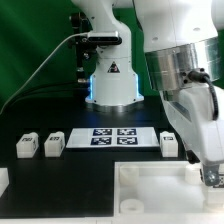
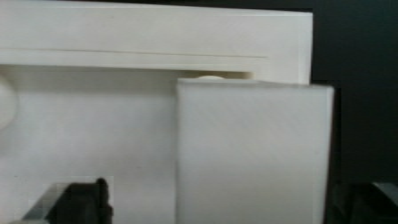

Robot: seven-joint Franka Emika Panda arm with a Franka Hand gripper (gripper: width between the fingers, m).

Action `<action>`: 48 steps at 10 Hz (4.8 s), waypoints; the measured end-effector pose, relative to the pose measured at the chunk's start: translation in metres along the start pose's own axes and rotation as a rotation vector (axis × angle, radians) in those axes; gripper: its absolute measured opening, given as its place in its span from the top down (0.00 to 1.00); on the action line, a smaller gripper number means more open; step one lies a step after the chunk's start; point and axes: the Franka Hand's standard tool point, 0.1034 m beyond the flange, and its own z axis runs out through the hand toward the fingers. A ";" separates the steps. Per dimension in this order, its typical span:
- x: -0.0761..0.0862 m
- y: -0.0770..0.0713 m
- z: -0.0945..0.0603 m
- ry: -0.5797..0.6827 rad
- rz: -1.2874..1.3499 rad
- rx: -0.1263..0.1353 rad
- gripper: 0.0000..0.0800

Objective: Assemble one leg

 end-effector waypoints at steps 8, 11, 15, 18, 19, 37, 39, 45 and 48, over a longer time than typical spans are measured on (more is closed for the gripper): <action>-0.019 0.001 -0.001 0.040 -1.265 -0.126 0.19; -0.010 -0.006 0.003 0.028 -1.381 -0.154 0.34; -0.011 -0.005 0.004 0.040 -1.083 -0.140 0.64; -0.008 -0.009 0.007 0.044 -0.632 -0.136 0.63; -0.007 -0.008 0.008 0.039 -0.385 -0.128 0.64; -0.006 0.001 -0.001 0.042 -1.390 -0.175 0.19; -0.005 0.001 0.001 0.053 -1.371 -0.166 0.19; -0.004 -0.001 0.004 0.066 -0.879 -0.128 0.63; -0.011 -0.007 0.007 0.040 -0.215 -0.076 0.63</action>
Offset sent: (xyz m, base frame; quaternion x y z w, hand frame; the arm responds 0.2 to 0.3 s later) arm 0.0000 0.0000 0.0000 0.0000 0.0000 -0.2667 0.9638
